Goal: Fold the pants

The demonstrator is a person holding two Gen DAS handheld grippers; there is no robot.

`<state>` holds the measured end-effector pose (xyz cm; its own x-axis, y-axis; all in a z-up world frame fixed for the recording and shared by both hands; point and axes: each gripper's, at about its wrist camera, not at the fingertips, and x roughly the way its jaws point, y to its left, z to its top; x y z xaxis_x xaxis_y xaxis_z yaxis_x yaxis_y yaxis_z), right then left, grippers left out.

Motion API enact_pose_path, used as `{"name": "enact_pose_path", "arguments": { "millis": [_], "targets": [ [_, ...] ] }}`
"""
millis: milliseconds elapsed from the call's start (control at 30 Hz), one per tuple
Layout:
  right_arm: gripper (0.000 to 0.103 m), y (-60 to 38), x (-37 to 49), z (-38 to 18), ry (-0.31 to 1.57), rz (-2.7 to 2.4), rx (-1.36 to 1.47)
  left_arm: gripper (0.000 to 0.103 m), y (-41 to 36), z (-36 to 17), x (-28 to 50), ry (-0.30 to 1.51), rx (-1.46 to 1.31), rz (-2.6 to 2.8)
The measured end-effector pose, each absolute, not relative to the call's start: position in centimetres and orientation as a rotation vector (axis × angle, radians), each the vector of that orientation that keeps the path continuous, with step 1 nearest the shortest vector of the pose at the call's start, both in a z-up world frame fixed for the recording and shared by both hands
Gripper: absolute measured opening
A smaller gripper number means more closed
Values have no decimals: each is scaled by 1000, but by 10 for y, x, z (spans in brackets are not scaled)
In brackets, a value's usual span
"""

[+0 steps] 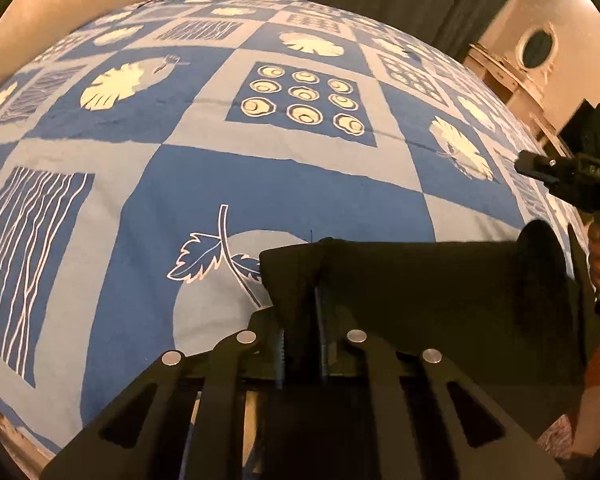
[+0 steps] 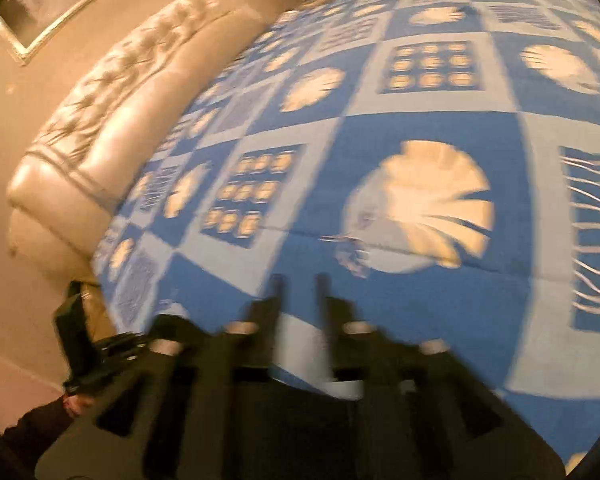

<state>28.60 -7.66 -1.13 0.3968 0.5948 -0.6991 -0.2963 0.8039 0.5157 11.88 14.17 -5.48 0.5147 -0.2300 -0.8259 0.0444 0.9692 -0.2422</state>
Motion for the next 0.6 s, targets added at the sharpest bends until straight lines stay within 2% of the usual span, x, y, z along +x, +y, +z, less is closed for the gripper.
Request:
{"name": "enact_pose_path", "arguments": {
  "millis": [167, 333, 367, 400, 433, 500, 567, 600],
  "targets": [
    [65, -178, 245, 1, 944, 335, 399, 16, 159, -61, 118, 1023, -355, -191],
    [66, -322, 219, 1, 986, -223, 360, 18, 167, -48, 110, 1000, -464, -159],
    [66, -341, 219, -1, 996, -292, 371, 22, 168, -45, 107, 990, -471, -148],
    [66, -361, 220, -4, 1011, -358, 382, 32, 168, -39, 103, 970, -479, -113],
    [66, -381, 226, -8, 1032, -431, 379, 50, 169, -35, 100, 955, -485, -90],
    [66, -395, 237, -12, 1052, -520, 347, 68, 169, -27, 94, 922, -518, -74],
    [66, -404, 253, -20, 1076, -570, 333, 69, 168, -25, 92, 920, -555, -83],
    [66, -406, 260, -24, 1090, -579, 343, 74, 166, -25, 91, 936, -570, -79]
  ]
}}
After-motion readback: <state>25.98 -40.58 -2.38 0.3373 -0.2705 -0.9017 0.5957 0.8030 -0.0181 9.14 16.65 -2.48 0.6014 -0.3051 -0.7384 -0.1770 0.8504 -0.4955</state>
